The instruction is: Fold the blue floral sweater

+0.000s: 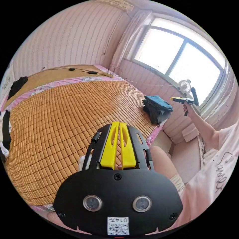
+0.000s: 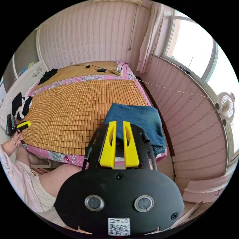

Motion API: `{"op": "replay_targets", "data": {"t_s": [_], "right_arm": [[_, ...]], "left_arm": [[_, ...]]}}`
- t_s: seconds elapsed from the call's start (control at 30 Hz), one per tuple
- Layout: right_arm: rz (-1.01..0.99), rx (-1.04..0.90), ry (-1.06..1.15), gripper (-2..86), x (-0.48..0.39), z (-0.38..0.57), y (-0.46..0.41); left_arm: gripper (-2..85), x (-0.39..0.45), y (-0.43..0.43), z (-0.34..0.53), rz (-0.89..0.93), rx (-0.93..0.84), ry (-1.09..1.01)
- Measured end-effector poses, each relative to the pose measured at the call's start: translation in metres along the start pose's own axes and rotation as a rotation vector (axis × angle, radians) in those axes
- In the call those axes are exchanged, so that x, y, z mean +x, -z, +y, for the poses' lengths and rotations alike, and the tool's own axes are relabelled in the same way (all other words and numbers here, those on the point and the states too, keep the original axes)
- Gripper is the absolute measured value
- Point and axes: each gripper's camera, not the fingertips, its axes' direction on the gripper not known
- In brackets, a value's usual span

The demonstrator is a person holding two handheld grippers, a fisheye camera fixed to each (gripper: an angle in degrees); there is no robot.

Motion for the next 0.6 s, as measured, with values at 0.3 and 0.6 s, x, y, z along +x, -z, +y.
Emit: {"op": "replay_targets", "data": {"t_s": [0.3,0.6], "right_arm": [[-0.702,-0.043,0.799,10.5,-0.525,-0.064,-0.088],[-0.729,0.055,1.406,13.6,-0.964,-0.067,-0.068]], "left_arm": [[2.5,-0.153,0.32,0.203,-0.568,0.334,0.578],[4.0,-0.272,0.509,0.319,-0.892,0.46,0.912]]}}
